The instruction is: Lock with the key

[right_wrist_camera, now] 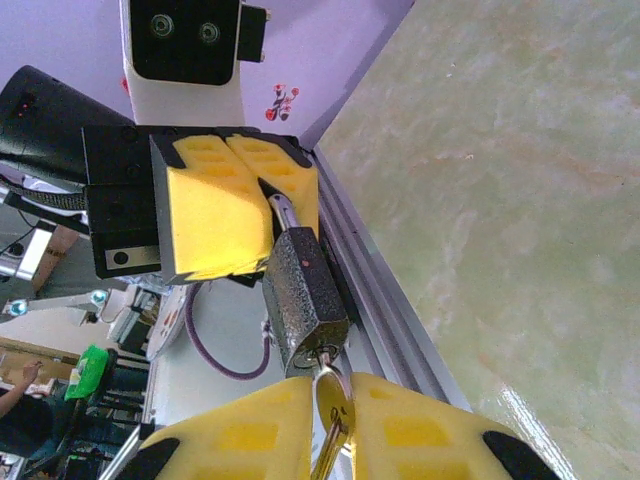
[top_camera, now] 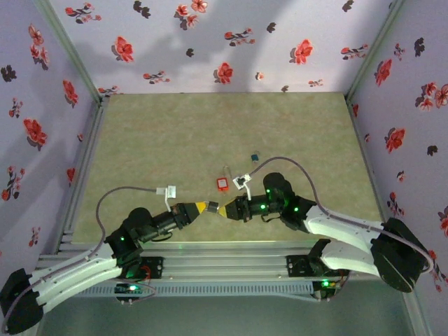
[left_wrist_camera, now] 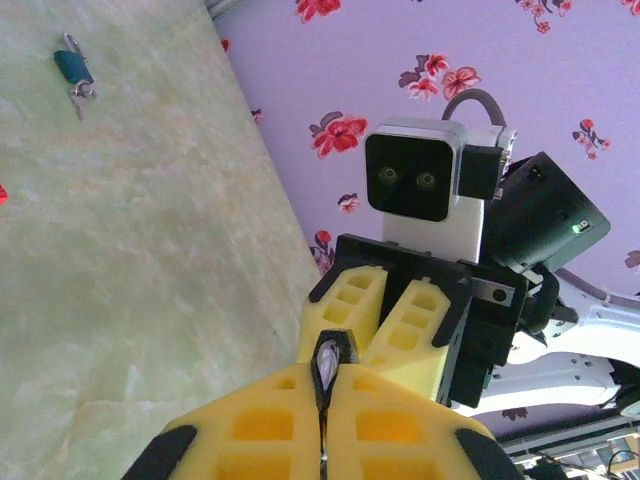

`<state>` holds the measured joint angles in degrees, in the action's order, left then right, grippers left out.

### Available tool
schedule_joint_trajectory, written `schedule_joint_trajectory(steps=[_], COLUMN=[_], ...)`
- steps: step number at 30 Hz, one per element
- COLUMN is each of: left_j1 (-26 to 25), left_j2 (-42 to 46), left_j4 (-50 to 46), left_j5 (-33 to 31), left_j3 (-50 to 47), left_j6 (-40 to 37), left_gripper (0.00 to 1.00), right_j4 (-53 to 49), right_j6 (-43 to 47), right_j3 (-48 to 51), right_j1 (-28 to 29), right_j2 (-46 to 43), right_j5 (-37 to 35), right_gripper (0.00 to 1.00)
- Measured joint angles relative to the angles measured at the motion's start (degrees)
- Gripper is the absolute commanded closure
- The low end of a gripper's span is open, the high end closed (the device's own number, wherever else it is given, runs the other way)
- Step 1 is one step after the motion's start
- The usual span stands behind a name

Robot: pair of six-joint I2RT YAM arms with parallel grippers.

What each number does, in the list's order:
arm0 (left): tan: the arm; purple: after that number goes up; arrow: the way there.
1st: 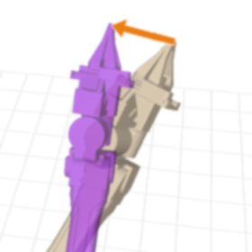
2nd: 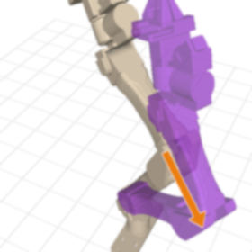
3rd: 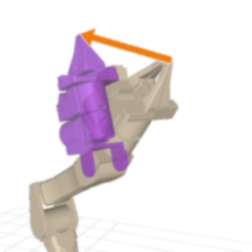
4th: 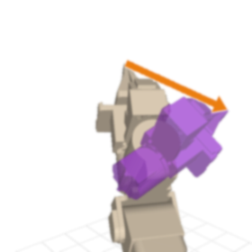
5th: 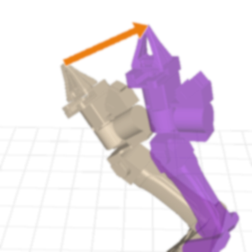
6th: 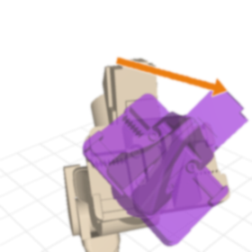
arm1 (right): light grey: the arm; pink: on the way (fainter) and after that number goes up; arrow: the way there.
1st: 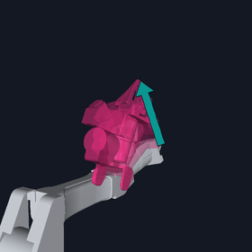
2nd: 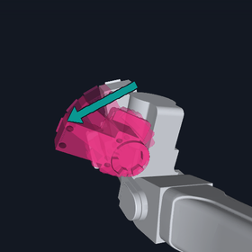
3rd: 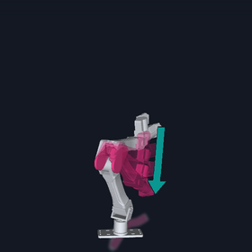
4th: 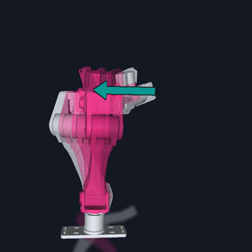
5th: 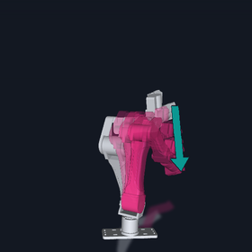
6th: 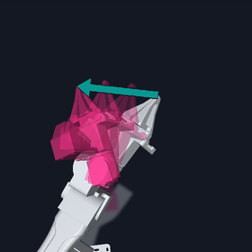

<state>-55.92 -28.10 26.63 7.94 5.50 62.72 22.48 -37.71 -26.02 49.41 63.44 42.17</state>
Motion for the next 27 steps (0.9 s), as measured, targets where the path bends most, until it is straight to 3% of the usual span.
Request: schedule_joint_trajectory(steps=[6,27], left_j1=[0.0,0.04], left_j2=[0.0,1.11], left_j4=[0.5,0.72], left_j5=[-0.02,-0.28], left_j3=[-0.02,-0.85], left_j6=[0.0,0.0], left_gripper=[1.0,1.0], right_j4=[-0.39,-4.35], right_j6=[-0.2,1.36], right_j3=[0.0,0.0], right_j1=[-0.02,0.22], right_j2=[0.0,-3.19], right_j5=[-0.66,-3.04], right_gripper=[1.0,1.0])
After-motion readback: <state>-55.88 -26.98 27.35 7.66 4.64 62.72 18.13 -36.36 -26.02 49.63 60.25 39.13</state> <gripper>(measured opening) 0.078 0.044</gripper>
